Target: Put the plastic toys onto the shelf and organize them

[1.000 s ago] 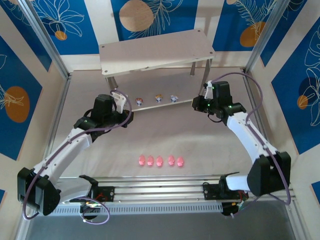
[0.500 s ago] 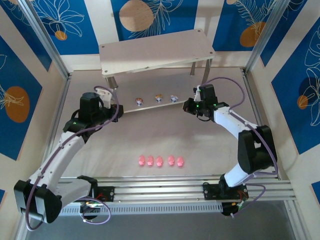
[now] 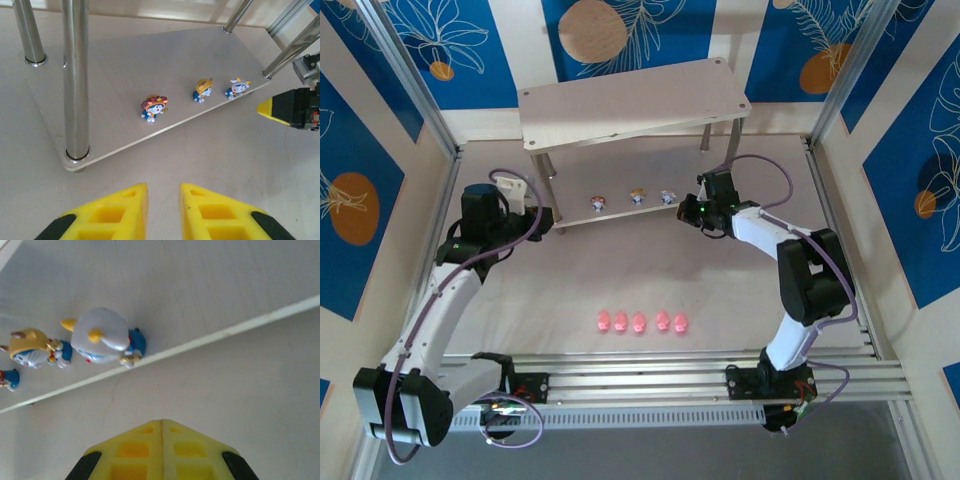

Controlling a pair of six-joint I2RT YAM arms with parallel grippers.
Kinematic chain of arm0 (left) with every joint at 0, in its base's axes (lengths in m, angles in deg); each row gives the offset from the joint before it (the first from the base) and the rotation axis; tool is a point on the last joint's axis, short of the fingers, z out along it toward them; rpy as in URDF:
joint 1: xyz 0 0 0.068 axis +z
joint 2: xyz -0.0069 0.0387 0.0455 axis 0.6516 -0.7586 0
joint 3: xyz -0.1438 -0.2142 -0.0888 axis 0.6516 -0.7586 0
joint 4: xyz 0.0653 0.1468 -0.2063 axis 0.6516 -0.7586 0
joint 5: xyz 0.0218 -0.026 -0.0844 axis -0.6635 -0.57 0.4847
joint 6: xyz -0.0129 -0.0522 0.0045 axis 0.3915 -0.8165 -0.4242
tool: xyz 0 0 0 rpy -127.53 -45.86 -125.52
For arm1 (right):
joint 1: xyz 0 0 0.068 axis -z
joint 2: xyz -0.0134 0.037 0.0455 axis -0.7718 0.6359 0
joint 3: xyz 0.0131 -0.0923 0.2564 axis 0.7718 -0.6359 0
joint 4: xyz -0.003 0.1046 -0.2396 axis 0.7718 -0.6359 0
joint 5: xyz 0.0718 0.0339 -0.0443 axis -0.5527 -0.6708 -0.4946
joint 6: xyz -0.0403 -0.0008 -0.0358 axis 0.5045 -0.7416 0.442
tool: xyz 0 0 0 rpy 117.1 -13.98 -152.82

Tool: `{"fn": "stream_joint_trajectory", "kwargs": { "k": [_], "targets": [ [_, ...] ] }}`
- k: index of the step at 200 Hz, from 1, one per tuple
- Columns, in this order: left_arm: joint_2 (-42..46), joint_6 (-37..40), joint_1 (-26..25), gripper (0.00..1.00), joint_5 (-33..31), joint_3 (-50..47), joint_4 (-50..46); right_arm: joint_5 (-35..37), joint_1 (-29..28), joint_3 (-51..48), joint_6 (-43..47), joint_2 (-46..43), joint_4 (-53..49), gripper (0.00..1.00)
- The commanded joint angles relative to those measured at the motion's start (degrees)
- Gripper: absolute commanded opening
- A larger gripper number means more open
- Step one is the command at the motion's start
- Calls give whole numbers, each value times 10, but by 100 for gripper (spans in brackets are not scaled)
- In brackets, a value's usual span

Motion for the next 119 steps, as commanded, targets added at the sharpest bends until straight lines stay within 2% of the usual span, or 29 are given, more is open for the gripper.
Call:
{"fn": "stream_joint_trajectory", "kwargs": {
  "k": [1, 119],
  "targets": [
    [4, 8, 13, 24, 31, -7, 13, 10, -6, 20, -13, 12, 17, 1],
    [4, 12, 33, 24, 49, -16, 16, 35, -15, 47, -21, 41, 29, 1]
  ]
}}
